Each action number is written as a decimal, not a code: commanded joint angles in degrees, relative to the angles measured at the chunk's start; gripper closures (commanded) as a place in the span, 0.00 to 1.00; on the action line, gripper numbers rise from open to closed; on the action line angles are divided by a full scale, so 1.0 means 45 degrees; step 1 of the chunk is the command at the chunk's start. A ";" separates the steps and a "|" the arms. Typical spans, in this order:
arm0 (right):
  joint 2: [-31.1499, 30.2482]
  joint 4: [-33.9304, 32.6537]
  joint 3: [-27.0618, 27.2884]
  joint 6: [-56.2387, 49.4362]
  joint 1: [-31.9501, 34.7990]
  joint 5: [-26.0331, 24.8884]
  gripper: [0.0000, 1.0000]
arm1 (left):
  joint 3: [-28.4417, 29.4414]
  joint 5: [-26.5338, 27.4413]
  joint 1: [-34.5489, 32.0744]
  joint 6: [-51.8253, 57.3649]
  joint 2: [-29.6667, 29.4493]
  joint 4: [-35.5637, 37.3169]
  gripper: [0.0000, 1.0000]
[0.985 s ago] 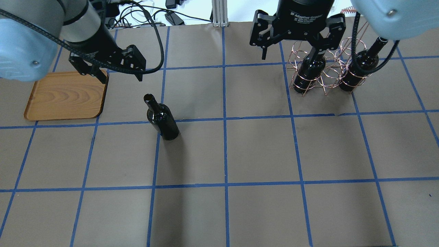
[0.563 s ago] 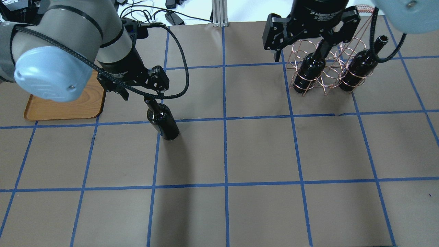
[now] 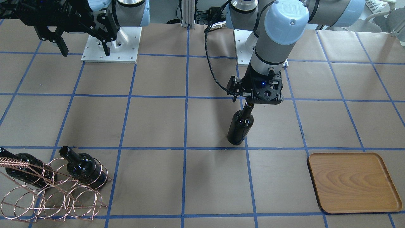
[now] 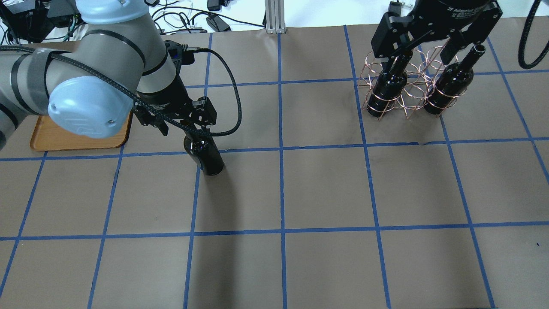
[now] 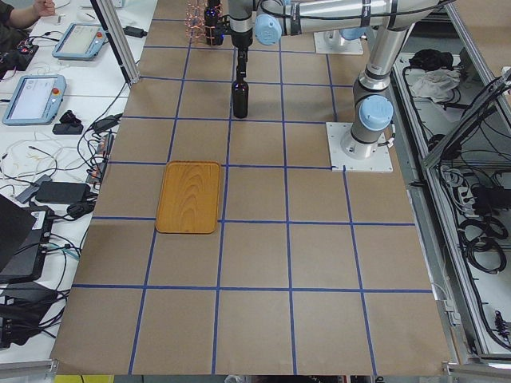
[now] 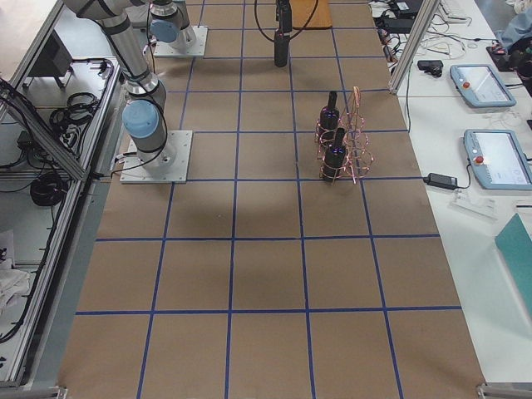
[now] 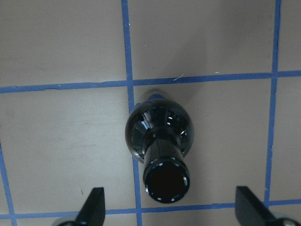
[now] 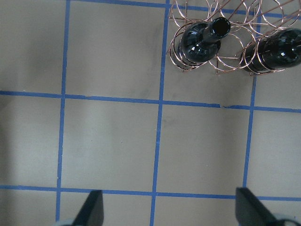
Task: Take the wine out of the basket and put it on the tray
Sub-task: 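Move the left gripper over the standing bottle while the right gripper withdraws to the rack, then lower the left gripper and close it on the bottle neck, then lift the bottle with the left gripper and carry it over the wooden tray, then lower the bottle upright onto the wooden tray with the left gripper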
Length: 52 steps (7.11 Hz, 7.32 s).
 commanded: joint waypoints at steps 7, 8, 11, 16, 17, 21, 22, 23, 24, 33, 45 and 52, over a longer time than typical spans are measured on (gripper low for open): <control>0.0060 -0.0600 -0.0277 0.0417 -0.0903 0.0192 0.00 | -0.0016 0.0023 0.0041 0.0566 -0.0266 0.0037 1.00; 0.0021 -0.0425 -0.0258 0.0495 -0.0904 0.0192 0.00 | 0.0063 0.0043 0.0060 0.0588 -0.0267 0.0018 1.00; -0.0096 -0.0073 -0.0043 0.0807 -0.0768 0.0758 0.00 | 0.0454 0.0101 0.0080 0.0336 -0.0228 -0.0429 0.44; -0.0136 0.0358 -0.0043 0.1453 -0.0357 0.0465 0.00 | 0.0454 0.0102 0.0100 0.0177 -0.0208 -0.0335 0.00; -0.0136 0.0319 -0.0043 0.1453 -0.0357 0.0485 0.00 | 0.0473 0.0063 0.0158 0.0236 -0.0267 -0.0276 0.02; -0.0136 0.0319 -0.0024 0.1433 -0.0357 0.0466 0.00 | 0.0474 0.0062 0.0178 0.0061 -0.0619 -0.0021 0.78; -0.0136 0.0300 -0.0024 0.1433 -0.0357 0.0465 0.00 | 0.0474 0.0101 0.0178 0.0061 -0.0619 -0.0041 1.00; -0.0136 0.0299 -0.0024 0.1414 -0.0357 0.0485 0.00 | 0.0474 0.0121 0.0178 0.0061 -0.0619 -0.0060 1.00; -0.0136 0.0299 -0.0024 0.1414 -0.0357 0.0524 0.00 | 0.0532 0.0121 0.0178 0.0099 -0.0600 -0.0041 1.00; -0.0116 0.0300 -0.0024 0.1414 -0.0357 0.0622 0.00 | 0.5039 0.0649 0.5776 0.7686 -0.2509 -0.0451 1.00; -0.0116 0.0260 -0.0024 0.1472 -0.0357 0.0680 0.00 | 0.6157 0.0140 0.7893 1.0256 -0.5013 0.0348 1.00; -0.0116 0.0241 0.0035 0.1492 -0.0357 0.0719 0.00 | 0.5320 0.0219 0.6628 0.8645 -0.2052 -0.0977 0.00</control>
